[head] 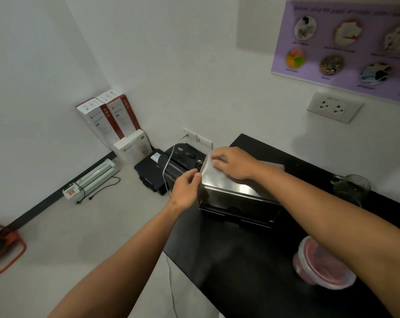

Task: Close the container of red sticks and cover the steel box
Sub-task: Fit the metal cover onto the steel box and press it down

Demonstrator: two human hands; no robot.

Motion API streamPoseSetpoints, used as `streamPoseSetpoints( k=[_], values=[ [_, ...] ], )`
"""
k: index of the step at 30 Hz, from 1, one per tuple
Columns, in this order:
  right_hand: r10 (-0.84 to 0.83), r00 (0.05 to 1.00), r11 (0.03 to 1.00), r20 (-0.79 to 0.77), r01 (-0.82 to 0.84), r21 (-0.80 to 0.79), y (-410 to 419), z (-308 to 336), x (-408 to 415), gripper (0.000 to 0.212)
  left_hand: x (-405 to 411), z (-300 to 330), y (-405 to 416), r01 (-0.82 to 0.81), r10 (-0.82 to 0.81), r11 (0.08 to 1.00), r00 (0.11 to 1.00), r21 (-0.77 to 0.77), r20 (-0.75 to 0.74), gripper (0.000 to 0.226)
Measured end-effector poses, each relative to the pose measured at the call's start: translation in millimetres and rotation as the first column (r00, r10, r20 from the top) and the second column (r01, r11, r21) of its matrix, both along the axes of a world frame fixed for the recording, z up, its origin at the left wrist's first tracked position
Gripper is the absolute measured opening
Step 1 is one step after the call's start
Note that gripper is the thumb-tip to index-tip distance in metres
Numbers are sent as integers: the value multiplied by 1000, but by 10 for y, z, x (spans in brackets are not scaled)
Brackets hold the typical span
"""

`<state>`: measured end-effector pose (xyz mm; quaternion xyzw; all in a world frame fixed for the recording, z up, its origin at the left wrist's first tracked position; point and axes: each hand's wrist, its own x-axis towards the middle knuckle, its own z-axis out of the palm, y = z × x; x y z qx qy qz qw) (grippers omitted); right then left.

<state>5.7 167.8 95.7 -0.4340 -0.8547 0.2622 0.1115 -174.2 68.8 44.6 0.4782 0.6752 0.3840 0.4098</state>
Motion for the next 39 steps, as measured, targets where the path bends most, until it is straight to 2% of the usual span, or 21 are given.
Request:
streamPoseSetpoints(
  k=[6,13,18,21,23,25,27,29,32,35,39],
  values=[
    [-55,998,998,-2,55,35,79,-40,-180,29,-52,-75,-28,-7,15,999,972,-32,235,30],
    [-119,992,992,-44,121,43,0,-136,-153,32,-55,-40,-39,30,-29,1000,983,-5,180,25],
    [-78,995,995,-62,81,60,-65,-131,-76,27,-33,24,-60,65,-65,998,993,7,94,26],
    [-51,999,996,-13,51,67,-158,-105,77,24,-16,61,-44,97,-98,995,995,18,27,27],
    [-42,993,994,106,31,104,-220,-127,214,31,-2,91,-56,112,-110,993,993,43,-48,29],
    [-107,967,993,229,93,72,-302,-182,384,56,12,125,-64,145,-140,988,985,46,-96,29],
    [-194,938,981,286,189,46,-397,-230,548,77,24,144,-81,183,-181,983,979,16,-89,29],
    [-259,914,965,314,257,47,-479,-242,692,85,8,141,-96,205,-205,979,977,-9,-50,37],
    [-343,886,932,313,362,-5,-603,-221,886,93,-22,132,-135,244,-245,970,968,-19,-53,46],
    [-442,865,871,238,477,-115,-752,-219,1063,104,-42,117,-137,252,-254,967,966,-34,-52,46],
    [-505,854,810,124,518,-275,-994,-310,1226,116,-34,120,-176,301,-303,953,951,-46,-55,47]
  ],
)
